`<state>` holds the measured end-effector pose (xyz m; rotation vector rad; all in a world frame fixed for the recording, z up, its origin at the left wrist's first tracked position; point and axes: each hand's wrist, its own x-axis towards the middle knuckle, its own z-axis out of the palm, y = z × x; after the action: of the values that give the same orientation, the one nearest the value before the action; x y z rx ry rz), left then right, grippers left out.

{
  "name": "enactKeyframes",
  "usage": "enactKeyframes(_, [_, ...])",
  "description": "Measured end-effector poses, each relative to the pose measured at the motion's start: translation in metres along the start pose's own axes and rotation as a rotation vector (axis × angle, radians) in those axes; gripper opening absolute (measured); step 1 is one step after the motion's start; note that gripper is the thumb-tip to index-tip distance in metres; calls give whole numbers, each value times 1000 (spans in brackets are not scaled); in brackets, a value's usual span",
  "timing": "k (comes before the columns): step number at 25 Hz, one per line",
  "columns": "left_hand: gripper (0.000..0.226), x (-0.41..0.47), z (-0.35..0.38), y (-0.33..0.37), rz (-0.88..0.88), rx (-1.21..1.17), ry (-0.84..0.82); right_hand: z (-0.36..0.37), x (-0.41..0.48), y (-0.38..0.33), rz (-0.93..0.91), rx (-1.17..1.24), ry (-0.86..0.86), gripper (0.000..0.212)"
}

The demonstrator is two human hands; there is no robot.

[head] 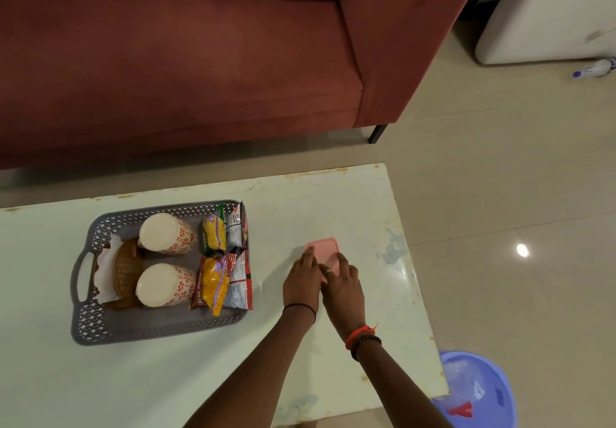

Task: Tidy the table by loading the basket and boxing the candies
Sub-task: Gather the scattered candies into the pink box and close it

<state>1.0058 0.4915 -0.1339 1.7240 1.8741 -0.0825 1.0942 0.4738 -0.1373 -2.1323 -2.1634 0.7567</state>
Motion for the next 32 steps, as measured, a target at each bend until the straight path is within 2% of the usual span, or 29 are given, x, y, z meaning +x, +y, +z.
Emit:
enactKeyframes(4, [65,2,2,1,-27,-13,10,-14,24,5,155,290,65,40])
enactKeyframes(7, [62,4,3,4,-49,-36,-12,-24,55,10,326,506,-13,38])
enactKeyframes(9, [61,5,3,6,-72,-47,-20,-31,75,13,372,572,-85,28])
enactKeyframes(12, [58,7,1,11,-132,-103,-5,-39,92,16,378,588,-177,28])
enactKeyframes(16, [55,9,-1,18,-164,-136,16,-37,101,19,380,607,-216,27])
enactKeyframes(32, [46,15,-1,21,-126,-37,21,-40,116,23,323,469,-315,24])
